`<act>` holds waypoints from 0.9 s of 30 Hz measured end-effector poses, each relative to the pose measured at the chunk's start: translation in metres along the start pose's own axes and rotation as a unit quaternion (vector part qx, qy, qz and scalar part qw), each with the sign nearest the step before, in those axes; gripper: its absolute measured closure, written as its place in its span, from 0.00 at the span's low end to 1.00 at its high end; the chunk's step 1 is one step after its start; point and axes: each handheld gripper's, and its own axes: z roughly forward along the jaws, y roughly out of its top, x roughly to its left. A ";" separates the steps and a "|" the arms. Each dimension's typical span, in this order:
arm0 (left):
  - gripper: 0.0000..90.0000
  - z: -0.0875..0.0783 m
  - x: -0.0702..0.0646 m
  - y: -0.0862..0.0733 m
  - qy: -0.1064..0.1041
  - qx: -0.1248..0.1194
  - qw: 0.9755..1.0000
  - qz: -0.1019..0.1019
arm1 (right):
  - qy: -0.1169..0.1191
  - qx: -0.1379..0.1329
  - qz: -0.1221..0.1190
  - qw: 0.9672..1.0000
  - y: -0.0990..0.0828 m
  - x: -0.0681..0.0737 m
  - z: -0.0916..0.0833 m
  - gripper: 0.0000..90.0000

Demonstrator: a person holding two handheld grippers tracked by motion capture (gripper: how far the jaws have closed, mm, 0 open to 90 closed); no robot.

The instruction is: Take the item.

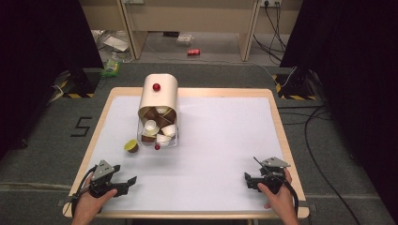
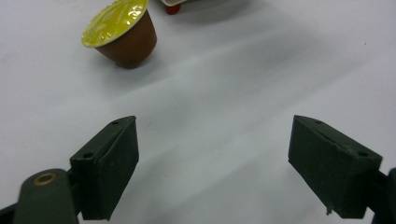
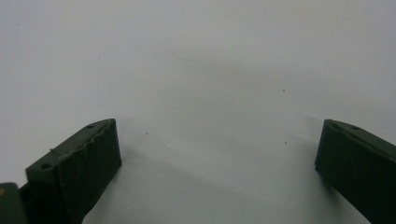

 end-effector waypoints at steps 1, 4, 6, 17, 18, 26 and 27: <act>0.18 0.000 -0.001 -0.001 0.000 0.001 1.000 0.003 | 0.000 0.000 0.000 1.000 0.000 0.000 0.000 0.01; 0.18 0.001 -0.003 -0.005 -0.001 0.004 1.000 0.005 | 0.000 0.000 0.000 1.000 0.000 0.000 0.000 0.01; 0.18 0.001 -0.004 -0.009 0.002 0.004 1.000 0.006 | 0.000 0.000 0.002 1.000 0.000 0.000 0.000 0.01; 0.17 0.002 -0.007 -0.017 0.011 0.000 1.000 0.014 | 0.000 0.000 0.000 1.000 0.000 0.000 0.000 0.01; 0.16 0.002 -0.008 -0.018 0.012 -0.002 1.000 0.016 | -0.001 -0.001 -0.001 1.000 0.000 0.000 0.000 0.01; 0.15 0.003 -0.009 -0.021 0.017 -0.012 1.000 0.016 | -0.001 -0.001 -0.001 1.000 0.000 0.000 0.000 0.01; 0.15 0.003 -0.009 -0.022 0.017 -0.013 1.000 0.015 | -0.001 -0.001 -0.001 1.000 0.000 0.000 0.000 0.01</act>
